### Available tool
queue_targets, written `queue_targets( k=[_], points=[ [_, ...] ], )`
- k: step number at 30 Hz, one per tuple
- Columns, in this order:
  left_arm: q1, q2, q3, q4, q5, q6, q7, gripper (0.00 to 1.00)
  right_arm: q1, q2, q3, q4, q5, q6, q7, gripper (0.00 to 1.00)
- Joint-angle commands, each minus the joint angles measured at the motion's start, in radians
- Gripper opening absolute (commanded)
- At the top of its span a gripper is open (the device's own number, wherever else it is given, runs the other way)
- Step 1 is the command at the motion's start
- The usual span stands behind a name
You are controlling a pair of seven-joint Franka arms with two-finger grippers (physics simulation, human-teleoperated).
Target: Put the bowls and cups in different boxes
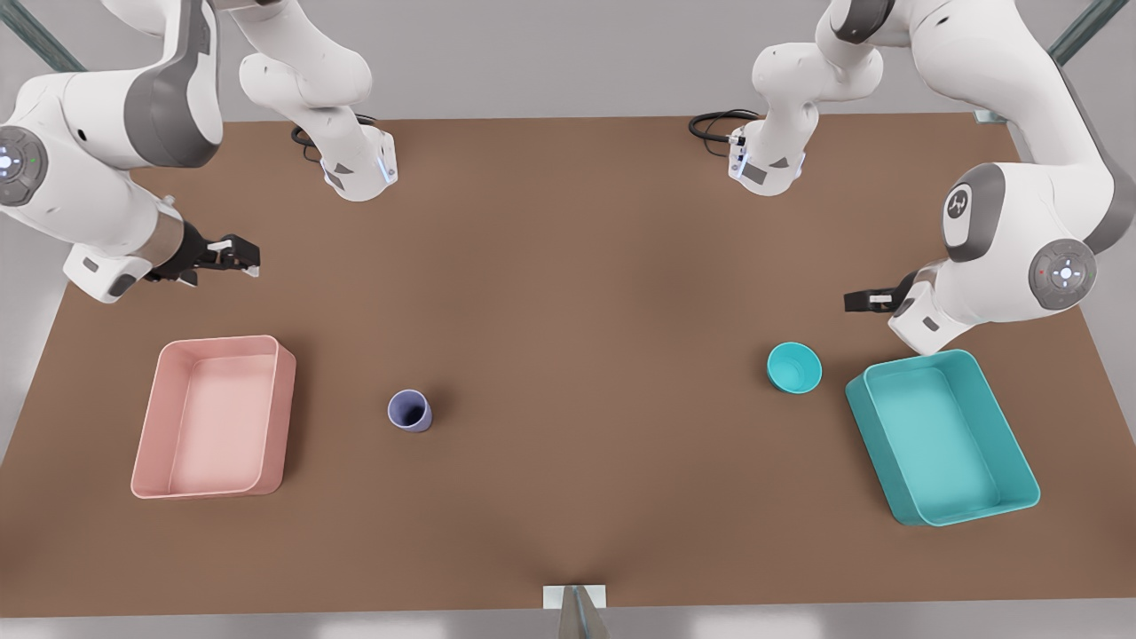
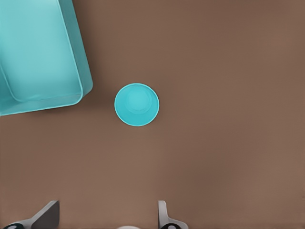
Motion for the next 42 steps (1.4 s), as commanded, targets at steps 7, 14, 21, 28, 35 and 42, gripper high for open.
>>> queue_targets(
  k=[7, 14, 21, 28, 35, 42],
  points=[
    [-0.217, 0.197, 0.0, -0.019, 0.109, 0.251, -0.082, 1.0, 0.107, 0.222, 0.001, 0.02, 0.01, 0.326, -0.023, 1.0],
    [-0.247, 0.27, 0.006, -0.384, 0.243, 0.783, -0.082, 1.0, 0.188, 0.435, 0.0, 0.018, 0.01, 0.579, 0.017, 1.0],
    [-0.232, 0.288, 0.014, -0.488, 0.243, 0.785, -0.085, 1.0, 0.176, 0.541, -0.006, 0.0, 0.008, 0.679, 0.054, 1.0],
    [-0.217, 0.322, 0.021, -0.502, 0.243, 0.788, -0.085, 0.68, 0.178, 0.578, -0.006, -0.077, 0.019, 0.794, 0.056, 1.0],
    [-0.218, 0.314, 0.049, -0.485, 0.241, 0.775, -0.094, 0.21, 0.182, 0.616, -0.006, -0.109, 0.017, 0.85, 0.054, 1.0],
    [-0.186, 0.2, 0.095, -0.102, 0.24, 0.286, -0.092, 0.21, 0.185, 0.633, -0.006, -0.12, 0.01, 0.872, 0.039, 0.72]
  ],
)
